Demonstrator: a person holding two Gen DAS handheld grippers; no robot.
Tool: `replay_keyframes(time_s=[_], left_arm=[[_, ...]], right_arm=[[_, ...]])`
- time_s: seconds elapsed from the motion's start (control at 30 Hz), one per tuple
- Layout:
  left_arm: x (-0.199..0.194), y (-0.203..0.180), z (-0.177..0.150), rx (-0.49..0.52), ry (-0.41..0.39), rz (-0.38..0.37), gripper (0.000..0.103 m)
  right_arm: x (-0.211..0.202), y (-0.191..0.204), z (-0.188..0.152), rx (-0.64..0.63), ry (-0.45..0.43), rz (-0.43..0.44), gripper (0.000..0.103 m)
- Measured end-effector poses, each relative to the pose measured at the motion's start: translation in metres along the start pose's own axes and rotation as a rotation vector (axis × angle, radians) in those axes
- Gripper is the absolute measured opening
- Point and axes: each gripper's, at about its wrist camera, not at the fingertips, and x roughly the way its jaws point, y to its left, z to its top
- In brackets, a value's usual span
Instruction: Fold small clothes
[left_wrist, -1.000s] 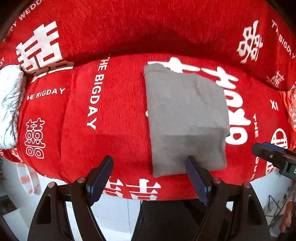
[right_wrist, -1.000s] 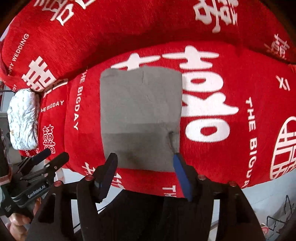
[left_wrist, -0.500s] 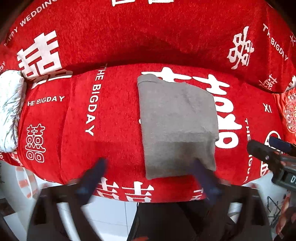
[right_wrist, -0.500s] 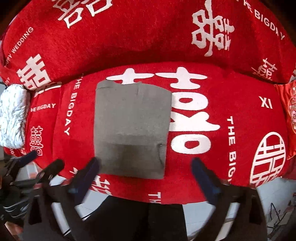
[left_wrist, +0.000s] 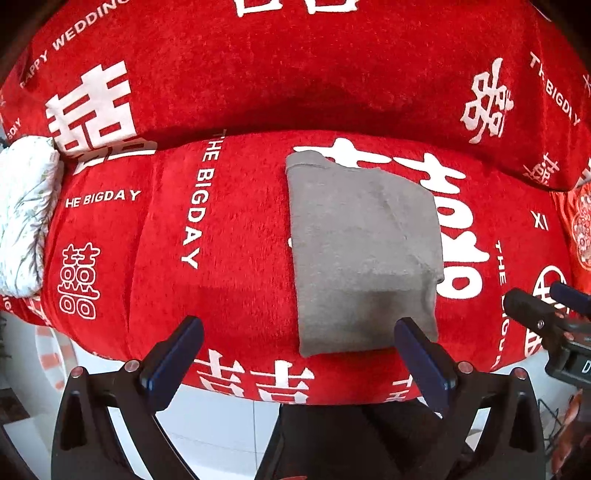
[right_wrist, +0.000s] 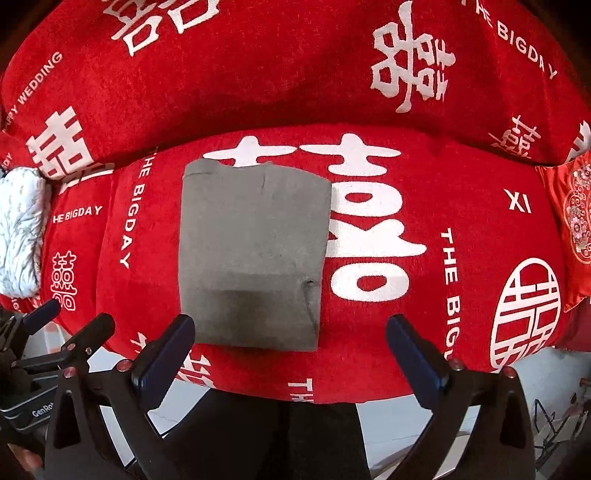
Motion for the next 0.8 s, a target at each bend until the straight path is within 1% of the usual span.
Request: replay_keyframes(time_s=[0.13, 0.37, 0.57, 0.8], left_arm=[[-0.002, 0.002, 0.001, 0.005, -0.008, 0.023, 0.103], [-0.001, 0.007, 0.006, -0.003, 0.003, 0.018, 0.103], [0.006, 0.002, 0.009, 0.033, 0.024, 0.028, 0.103], [0.016, -0.001, 0.011, 0.046, 0.053, 0.042, 0.103]], right_arm=[[0.000, 0.001, 0.001, 0.000, 0.001, -0.003, 0.103], [0.002, 0.003, 0.004, 0.005, 0.009, -0.012, 0.103], [0.004, 0.005, 0.009, 0.002, 0.014, -0.024, 0.103], [0.012, 0.004, 0.012, 0.005, 0.037, -0.031, 0.103]])
